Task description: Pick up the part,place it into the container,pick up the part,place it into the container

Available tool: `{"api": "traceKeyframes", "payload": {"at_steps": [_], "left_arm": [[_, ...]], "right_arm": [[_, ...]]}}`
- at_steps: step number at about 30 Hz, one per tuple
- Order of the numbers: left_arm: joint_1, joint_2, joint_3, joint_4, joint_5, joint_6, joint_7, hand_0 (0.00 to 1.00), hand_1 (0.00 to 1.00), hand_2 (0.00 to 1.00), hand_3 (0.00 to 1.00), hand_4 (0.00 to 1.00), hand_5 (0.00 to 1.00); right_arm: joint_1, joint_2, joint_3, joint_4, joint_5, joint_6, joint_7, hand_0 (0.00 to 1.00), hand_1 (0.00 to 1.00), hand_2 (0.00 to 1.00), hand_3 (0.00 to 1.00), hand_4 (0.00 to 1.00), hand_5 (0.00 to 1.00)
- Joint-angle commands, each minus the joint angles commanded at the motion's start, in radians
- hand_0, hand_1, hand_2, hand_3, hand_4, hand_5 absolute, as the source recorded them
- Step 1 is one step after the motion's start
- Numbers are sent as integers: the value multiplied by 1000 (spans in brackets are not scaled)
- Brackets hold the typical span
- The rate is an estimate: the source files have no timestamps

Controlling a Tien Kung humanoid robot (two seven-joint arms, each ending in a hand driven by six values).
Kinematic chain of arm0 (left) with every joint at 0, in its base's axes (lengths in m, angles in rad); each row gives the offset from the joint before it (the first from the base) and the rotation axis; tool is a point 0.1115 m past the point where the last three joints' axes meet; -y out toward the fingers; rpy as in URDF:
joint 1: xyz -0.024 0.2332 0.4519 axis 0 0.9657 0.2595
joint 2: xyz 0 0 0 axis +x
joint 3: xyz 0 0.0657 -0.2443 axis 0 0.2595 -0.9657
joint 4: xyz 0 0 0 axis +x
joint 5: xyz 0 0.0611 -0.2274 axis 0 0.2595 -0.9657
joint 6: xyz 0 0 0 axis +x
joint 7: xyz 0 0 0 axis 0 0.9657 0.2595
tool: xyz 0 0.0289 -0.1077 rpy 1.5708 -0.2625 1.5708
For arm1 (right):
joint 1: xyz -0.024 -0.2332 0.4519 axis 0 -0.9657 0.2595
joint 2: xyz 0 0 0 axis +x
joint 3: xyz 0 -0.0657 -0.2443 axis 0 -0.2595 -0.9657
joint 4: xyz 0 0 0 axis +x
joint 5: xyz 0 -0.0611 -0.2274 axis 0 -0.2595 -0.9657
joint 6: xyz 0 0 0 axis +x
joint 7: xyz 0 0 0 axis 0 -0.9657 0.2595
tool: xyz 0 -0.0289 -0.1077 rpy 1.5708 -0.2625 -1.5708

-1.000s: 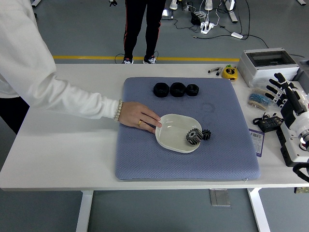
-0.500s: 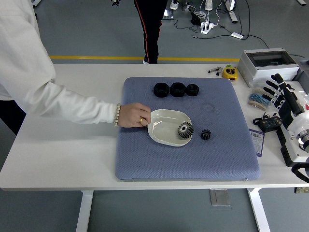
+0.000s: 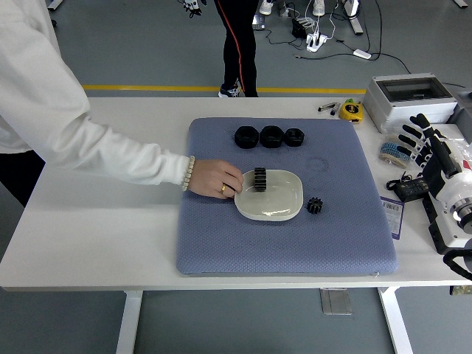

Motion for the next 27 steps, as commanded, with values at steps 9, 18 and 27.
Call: {"api": "traceKeyframes", "payload": {"at_steps": [9, 18, 27], "left_arm": [[-2, 1, 9, 0, -12, 0, -2, 640, 625, 653, 610, 610, 648], [-3, 4, 14, -1, -21, -4, -3, 640, 625, 651, 610, 609, 646], [-3, 3, 13, -2, -21, -7, -4, 640, 625, 653, 610, 610, 647]], "right_arm": [[-3, -3, 5, -1, 4, -2, 0, 814, 800, 830, 839, 998, 739], [16, -8, -14, 7, -112, -36, -53, 797, 789, 812, 831, 998, 731], [54, -7, -62, 20, -445, -122, -177, 781, 772, 788, 820, 998, 710]]}}
